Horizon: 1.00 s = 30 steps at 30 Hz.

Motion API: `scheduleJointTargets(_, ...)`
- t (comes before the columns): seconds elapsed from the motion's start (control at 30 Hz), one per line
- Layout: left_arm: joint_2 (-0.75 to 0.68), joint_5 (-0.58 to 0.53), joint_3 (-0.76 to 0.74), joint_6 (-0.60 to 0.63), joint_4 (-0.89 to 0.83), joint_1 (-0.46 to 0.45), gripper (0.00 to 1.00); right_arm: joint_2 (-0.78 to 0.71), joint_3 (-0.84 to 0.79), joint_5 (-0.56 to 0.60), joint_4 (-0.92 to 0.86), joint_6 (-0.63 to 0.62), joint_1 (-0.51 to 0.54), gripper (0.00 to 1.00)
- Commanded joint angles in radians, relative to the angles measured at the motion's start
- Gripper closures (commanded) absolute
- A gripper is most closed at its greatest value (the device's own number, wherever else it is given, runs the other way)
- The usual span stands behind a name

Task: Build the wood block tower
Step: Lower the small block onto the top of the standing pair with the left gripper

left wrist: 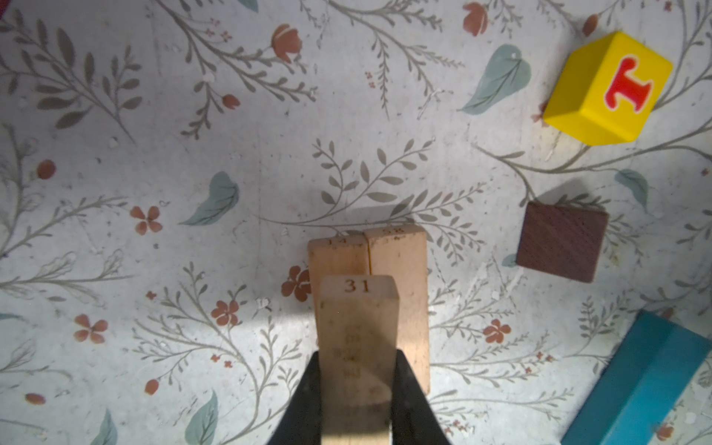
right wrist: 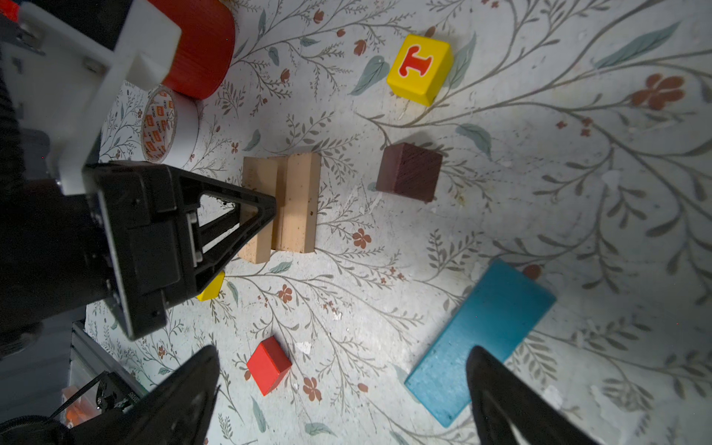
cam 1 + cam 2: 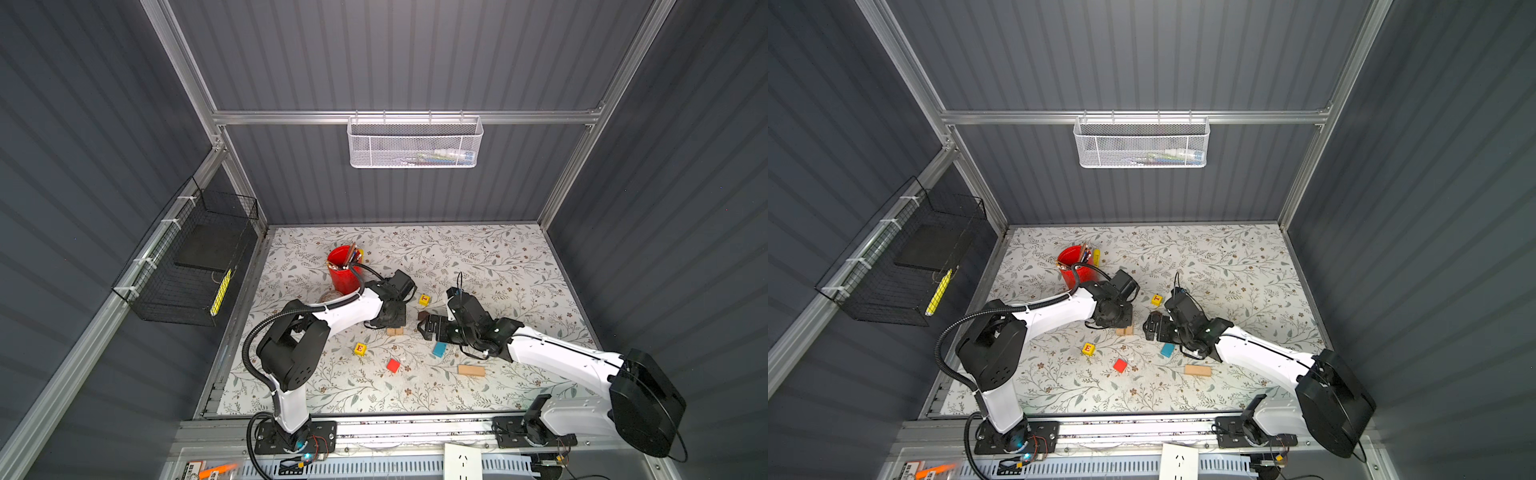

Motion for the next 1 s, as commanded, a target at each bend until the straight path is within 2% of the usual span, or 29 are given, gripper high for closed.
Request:
scheduleJointTargets(0.0, 0.026, -0.007, 0.034, -0.018, -0.024, 0.007, 0.85, -0.006, -0.01, 0.003, 0.006, 0.008, -0.005, 0.01)
scheduleJointTargets(0.27, 0.047, -0.003, 0.043, -0.024, -0.023, 0.013, 0.84, -0.012, -0.015, 0.008, 0.007, 0.009, -0.005, 0.01)
scheduleJointTargets(0.97, 0.046, 0.005, 0.065, -0.035, -0.03, 0.022, 0.7, -0.007, -0.018, 0.003, 0.016, 0.008, -0.007, 0.01)
